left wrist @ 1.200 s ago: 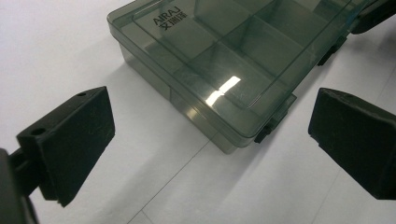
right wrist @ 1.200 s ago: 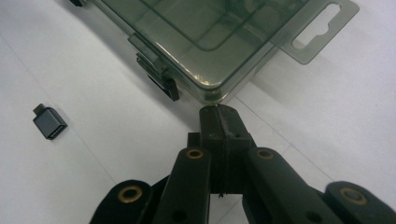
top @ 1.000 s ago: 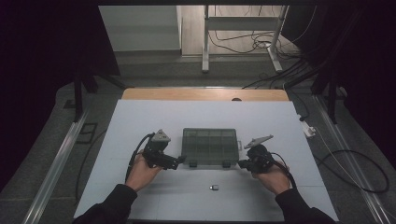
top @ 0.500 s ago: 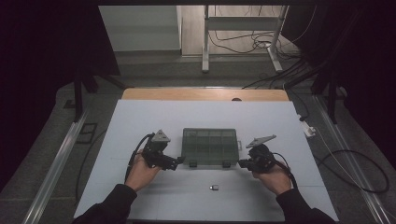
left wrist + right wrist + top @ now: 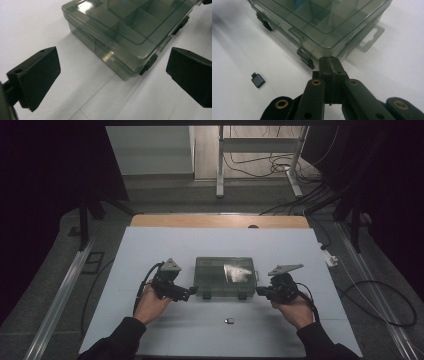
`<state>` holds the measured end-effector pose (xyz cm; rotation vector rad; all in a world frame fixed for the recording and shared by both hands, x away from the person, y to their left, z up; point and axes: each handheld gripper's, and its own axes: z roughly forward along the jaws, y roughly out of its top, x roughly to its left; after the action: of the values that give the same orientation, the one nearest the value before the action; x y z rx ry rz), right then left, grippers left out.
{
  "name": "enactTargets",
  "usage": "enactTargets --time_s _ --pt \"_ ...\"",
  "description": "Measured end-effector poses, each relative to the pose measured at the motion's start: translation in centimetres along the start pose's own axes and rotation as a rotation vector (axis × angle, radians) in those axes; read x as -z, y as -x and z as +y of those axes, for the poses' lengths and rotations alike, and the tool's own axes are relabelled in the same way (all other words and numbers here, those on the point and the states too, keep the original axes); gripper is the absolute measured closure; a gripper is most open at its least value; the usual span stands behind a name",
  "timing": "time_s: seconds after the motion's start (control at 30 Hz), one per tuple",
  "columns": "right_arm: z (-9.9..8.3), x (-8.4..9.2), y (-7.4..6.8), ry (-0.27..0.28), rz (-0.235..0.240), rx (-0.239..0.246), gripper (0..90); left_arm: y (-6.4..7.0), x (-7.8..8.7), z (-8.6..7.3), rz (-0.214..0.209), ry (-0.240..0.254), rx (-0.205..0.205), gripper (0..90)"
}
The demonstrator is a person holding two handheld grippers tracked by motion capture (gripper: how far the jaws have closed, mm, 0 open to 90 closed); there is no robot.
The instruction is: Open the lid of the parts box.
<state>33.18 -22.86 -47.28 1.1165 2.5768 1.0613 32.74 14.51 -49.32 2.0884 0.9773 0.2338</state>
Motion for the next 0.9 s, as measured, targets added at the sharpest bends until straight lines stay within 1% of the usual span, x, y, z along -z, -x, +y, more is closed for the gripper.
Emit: enactTargets --time_s 0.1,0.13,0.17,0.2,0.23,0.37,0.47,0.57,0.8,0.9 --pt "0.3 0.3 0.0 0.026 -0.004 -0.008 88.9 0.0 0.0 0.0 -0.004 0.003 0.001 0.0" --pt "0.4 0.4 0.0 0.04 -0.007 -0.006 88.9 0.0 0.0 0.0 -0.005 0.005 0.0 0.0" --pt "0.4 0.4 0.0 0.04 -0.007 -0.006 88.9 0.0 0.0 0.0 -0.005 0.005 0.0 0.0" --pt "0.6 0.6 -0.1 0.061 -0.012 -0.002 88.9 0.1 0.1 0.1 -0.011 0.007 -0.006 0.0" --pt "0.7 0.6 -0.1 0.066 -0.013 0.0 88.9 0.2 0.1 0.1 -0.012 0.009 -0.008 0.0" --pt "1.0 0.9 0.0 0.092 -0.014 0.0 88.9 0.3 0.0 0.2 0.001 0.011 -0.005 0.0" --pt "1.3 0.9 0.1 0.104 -0.008 -0.001 88.9 0.3 0.0 0.3 0.002 0.01 0.003 0.0" --pt "1.5 0.9 0.2 0.115 -0.001 -0.013 88.9 0.5 0.0 0.4 -0.004 0.018 -0.004 0.0" --pt "2.1 1.1 0.4 0.144 -0.002 -0.003 88.9 0.8 -0.1 0.6 -0.016 0.018 -0.017 0.0" --pt "2.3 1.1 0.4 0.15 0.0 -0.008 88.9 1.0 -0.2 0.7 -0.021 0.015 -0.022 0.0"
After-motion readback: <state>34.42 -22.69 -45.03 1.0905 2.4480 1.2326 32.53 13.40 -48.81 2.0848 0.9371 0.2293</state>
